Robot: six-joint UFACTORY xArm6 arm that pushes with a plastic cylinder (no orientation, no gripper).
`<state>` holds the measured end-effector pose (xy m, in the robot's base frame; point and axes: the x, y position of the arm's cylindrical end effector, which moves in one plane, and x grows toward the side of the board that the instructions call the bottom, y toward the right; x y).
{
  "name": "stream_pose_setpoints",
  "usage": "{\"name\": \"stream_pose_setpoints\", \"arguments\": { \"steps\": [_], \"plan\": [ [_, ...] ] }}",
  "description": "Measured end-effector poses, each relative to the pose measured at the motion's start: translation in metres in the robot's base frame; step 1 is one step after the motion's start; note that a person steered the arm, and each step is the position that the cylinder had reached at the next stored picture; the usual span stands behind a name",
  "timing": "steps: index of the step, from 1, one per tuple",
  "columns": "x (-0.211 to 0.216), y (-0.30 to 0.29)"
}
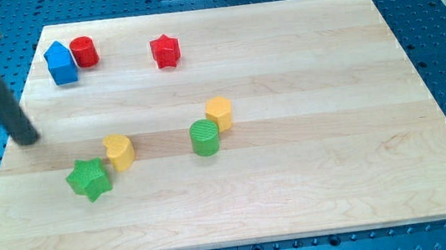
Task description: Make a group of green blocks and yellow blocks
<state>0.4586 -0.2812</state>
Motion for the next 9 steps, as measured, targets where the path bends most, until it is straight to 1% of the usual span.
{"name": "stream_pose_setpoints", "arguments": {
  "steps": [1,2,3,4,5,7,8,9],
  "plan": [
    [0.061,0.002],
    [0.107,0.037],
    [0.101,0.092],
    [0.078,0.147],
    [0.047,0.162],
    [0.05,0.156],
    [0.066,0.102],
    [0.051,0.076]
  ]
}}
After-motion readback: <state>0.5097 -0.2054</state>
